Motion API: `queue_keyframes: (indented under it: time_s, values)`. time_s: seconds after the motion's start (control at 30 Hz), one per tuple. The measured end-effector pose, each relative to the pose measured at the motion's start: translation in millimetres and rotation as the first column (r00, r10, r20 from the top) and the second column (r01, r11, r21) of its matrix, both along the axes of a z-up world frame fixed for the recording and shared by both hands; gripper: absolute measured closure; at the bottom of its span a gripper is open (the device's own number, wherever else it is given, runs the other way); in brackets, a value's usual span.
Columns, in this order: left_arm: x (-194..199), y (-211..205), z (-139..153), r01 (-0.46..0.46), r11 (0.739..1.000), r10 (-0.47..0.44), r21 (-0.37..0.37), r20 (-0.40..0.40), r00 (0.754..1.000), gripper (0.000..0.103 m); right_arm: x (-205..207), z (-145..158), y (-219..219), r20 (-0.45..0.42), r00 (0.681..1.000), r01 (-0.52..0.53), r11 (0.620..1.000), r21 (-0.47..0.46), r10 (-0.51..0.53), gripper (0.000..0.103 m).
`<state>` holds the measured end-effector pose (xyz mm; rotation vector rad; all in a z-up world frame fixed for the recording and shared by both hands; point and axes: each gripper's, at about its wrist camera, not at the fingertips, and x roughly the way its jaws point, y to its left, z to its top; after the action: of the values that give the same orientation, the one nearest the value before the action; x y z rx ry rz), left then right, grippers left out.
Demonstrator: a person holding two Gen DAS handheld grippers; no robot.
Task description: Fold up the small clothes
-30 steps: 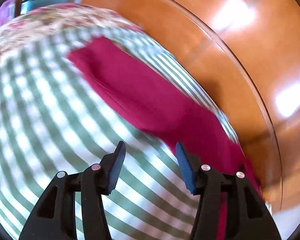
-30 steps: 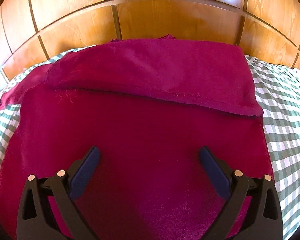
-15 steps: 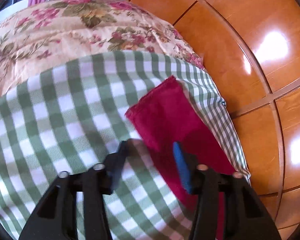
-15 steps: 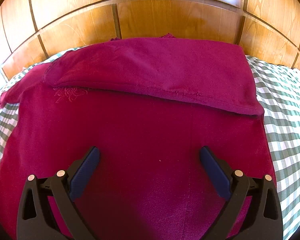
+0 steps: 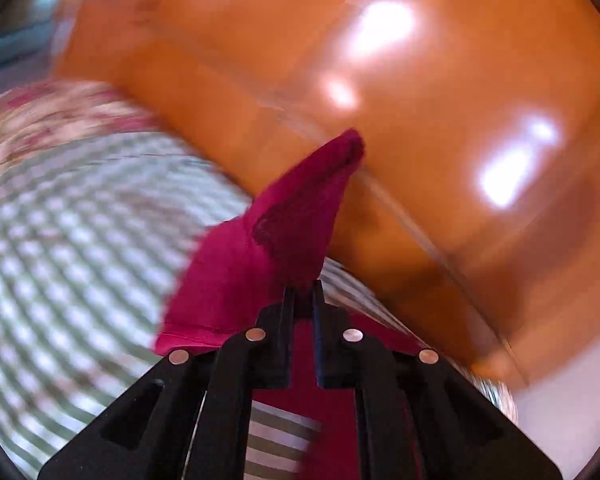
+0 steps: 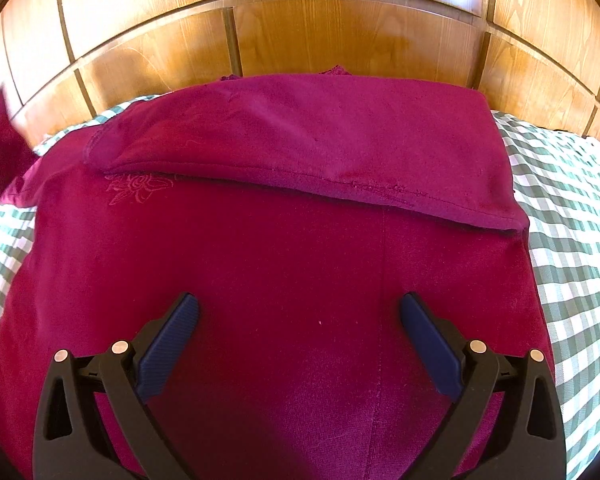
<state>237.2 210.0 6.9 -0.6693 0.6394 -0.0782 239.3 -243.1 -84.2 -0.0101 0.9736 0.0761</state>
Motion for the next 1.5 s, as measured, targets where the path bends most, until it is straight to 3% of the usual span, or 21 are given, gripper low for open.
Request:
queue_keyframes:
  time_s: [0.1, 0.2, 0.27, 0.37, 0.43, 0.57, 0.63, 0.7, 0.77, 0.9, 1.03, 1.1, 1.13, 1.33, 1.5]
  values:
    - [0.8, -74.5, 6.4, 0.173, 0.983, -0.174, 0.068, 0.018, 0.985, 0.096, -0.2, 0.2, -1.3, 0.002, 1.0, 0.0, 1.0, 0.007, 0.0, 0.003]
    - [1.9, -140.8, -8.3, 0.301, 0.943, -0.301, 0.144, -0.027, 0.953, 0.096, -0.3, 0.2, -3.2, 0.003, 1.0, -0.001, 1.0, 0.015, 0.001, 0.003]
    - [1.3, -171.6, -22.6, 0.356, 0.919, -0.349, 0.169, -0.067, 0.935, 0.095, -0.1, 0.3, -5.1, 0.004, 1.0, 0.0, 1.0, 0.025, 0.0, 0.003]
    - [-3.6, -200.4, -46.0, 0.411, 0.891, -0.392, 0.194, -0.131, 0.911, 0.083, 0.4, 0.8, -7.2, 0.005, 1.0, 0.0, 0.999, 0.035, -0.001, 0.003]
    - [-13.2, -204.7, -54.9, 0.415, 0.89, -0.392, 0.189, -0.15, 0.908, 0.074, 0.4, 1.2, -8.6, 0.005, 1.0, 0.001, 0.999, 0.042, -0.001, 0.003]
    - [-38.1, -193.3, -68.8, 0.402, 0.898, -0.375, 0.179, -0.169, 0.912, 0.071, 2.5, 4.1, -10.4, -0.008, 1.0, 0.0, 0.998, 0.055, 0.001, 0.003]
    - [-49.4, -186.8, -78.6, 0.389, 0.901, -0.356, 0.192, -0.184, 0.916, 0.071, 4.5, 11.5, -11.6, -0.011, 1.0, -0.001, 0.995, 0.098, 0.002, 0.013]
    - [-62.2, -180.7, -90.9, 0.383, 0.899, -0.341, 0.214, -0.208, 0.917, 0.072, 9.7, 23.4, -8.7, -0.018, 0.999, -0.027, 0.971, 0.239, 0.032, 0.027]
    - [-67.6, -176.0, -99.0, 0.375, 0.905, -0.33, 0.202, -0.225, 0.917, 0.072, 18.9, 29.3, 2.0, -0.026, 0.997, -0.064, 0.948, 0.311, 0.076, 0.036]
    - [-71.3, -169.2, -109.6, 0.361, 0.912, -0.315, 0.196, -0.231, 0.921, 0.072, 51.9, 21.8, 41.7, -0.08, 0.985, -0.113, 0.914, 0.389, 0.156, 0.044]
    - [-70.6, -166.8, -118.3, 0.367, 0.909, -0.321, 0.198, -0.23, 0.919, 0.072, 76.4, 5.7, 80.4, -0.117, 0.978, -0.122, 0.929, 0.348, 0.172, 0.047]
    - [-68.0, -171.4, -120.5, 0.364, 0.911, -0.32, 0.195, -0.227, 0.92, 0.072, 83.8, 10.0, 95.6, -0.111, 0.977, -0.142, 0.944, 0.299, 0.183, 0.091]
    - [-68.9, -170.8, -122.0, 0.363, 0.911, -0.319, 0.194, -0.225, 0.921, 0.071, 86.4, 14.4, 99.4, -0.114, 0.976, -0.147, 0.947, 0.287, 0.186, 0.097]
    - [-72.3, -170.7, -124.3, 0.356, 0.914, -0.315, 0.194, -0.212, 0.925, 0.071, 68.8, 98.0, 98.9, 0.116, 0.966, -0.252, 0.944, 0.211, 0.232, 0.098]
    - [-77.1, -170.5, -124.8, 0.355, 0.913, -0.314, 0.2, -0.212, 0.926, 0.071, 69.2, 142.5, 50.9, 0.218, 0.961, -0.205, 0.966, 0.158, 0.168, 0.098]
